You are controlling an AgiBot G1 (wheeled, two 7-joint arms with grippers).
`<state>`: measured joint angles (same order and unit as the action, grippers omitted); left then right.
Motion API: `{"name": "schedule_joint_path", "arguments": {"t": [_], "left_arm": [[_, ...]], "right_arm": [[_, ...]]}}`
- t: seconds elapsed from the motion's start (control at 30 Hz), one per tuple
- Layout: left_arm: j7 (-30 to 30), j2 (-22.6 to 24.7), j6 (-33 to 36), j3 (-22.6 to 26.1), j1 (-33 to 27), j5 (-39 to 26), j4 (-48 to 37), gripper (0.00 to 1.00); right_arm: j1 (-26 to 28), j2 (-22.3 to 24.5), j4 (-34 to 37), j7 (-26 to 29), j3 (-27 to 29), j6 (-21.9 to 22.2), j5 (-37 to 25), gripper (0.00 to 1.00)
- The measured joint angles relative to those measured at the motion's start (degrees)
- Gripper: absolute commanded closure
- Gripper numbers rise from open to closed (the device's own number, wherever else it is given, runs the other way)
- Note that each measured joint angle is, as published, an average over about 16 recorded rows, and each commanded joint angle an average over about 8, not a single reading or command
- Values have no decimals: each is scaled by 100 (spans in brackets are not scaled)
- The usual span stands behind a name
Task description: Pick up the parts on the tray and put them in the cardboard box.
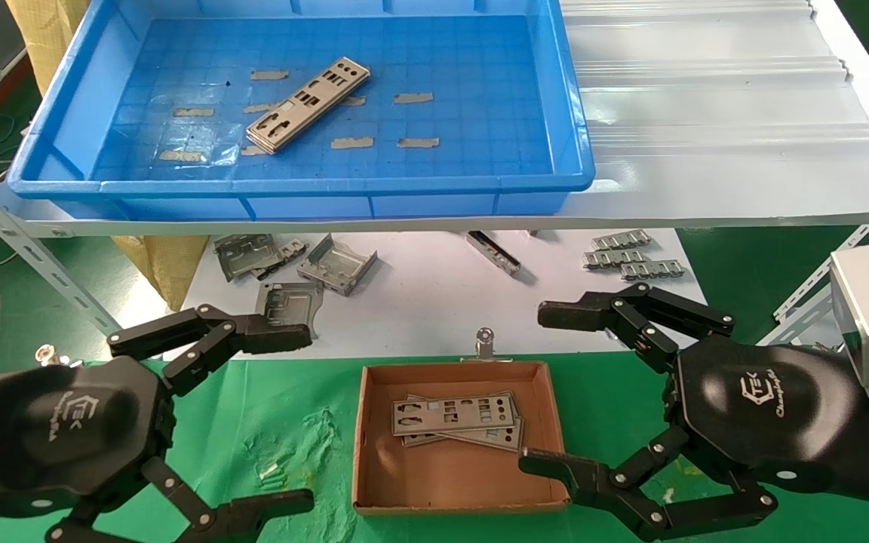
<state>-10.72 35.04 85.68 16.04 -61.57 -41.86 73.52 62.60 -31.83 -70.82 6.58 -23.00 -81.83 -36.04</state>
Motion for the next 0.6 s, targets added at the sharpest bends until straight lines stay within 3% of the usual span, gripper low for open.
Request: {"name": "schedule_joint_path", "arguments": {"t": [0.6], "left_arm": [[0,0,0,0,0,0,0,0]], "right_arm": [[0,0,0,0,0,0,0,0]]}}
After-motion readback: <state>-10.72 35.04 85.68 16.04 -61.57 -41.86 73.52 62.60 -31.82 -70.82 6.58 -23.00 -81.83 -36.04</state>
